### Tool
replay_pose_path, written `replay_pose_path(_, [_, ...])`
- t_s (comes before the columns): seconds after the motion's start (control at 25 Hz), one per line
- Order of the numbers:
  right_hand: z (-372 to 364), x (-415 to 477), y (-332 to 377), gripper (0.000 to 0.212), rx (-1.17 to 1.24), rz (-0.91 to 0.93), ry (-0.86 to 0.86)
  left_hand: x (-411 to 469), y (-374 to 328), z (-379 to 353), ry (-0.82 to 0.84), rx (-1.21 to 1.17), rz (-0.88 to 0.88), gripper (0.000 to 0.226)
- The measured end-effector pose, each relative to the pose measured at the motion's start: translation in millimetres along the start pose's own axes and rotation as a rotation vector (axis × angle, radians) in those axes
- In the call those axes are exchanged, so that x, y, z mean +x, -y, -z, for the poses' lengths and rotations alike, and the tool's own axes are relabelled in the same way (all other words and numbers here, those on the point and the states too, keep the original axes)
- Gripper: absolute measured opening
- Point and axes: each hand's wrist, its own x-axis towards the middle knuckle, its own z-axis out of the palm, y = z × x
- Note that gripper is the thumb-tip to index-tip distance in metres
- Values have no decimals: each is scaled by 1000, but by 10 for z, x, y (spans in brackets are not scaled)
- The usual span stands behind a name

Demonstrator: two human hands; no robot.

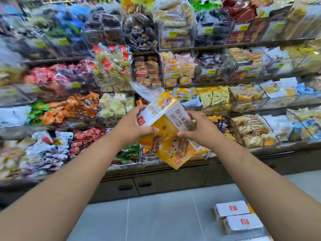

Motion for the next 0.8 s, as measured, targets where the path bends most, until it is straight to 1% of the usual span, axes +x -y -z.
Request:
replay_pose_path(0.12, [-190,37,259,76,-23,60,68,-391,107,357,-148,-153,80,83])
replay_pose_path(0.2, [-313,52,419,70,-9,57,99,-612,204,586,-220,-227,136,86])
replay_pose_path(0.32, [-568,107,794,71,103,11,124,-988,389,1016,-370,-348,175,85])
replay_pose_path(0.4, [-771,99,1126,70,250,-42,164,-1246,560,1289,-443,-437,187,89])
replay_pose_path(0.44, [-908,90,1314,70,341,-46,189,-1385,659,1446,-485,-469,183,88])
replay_pose_path(0.52, [-1138,60,1594,69,451,-30,217,-1622,800,1659,-539,-510,194,86])
replay_pose_path(0.56, [-1269,48,1757,69,466,-15,233,-1763,865,1776,-563,-524,215,86])
replay_pose_path(0.72, [-1916,-62,2576,65,435,86,283,-2457,1277,2451,-648,-551,310,83])
replay_pose_path(0.8, [-2265,-173,3027,67,448,127,313,-2844,1476,2815,-709,-502,376,84])
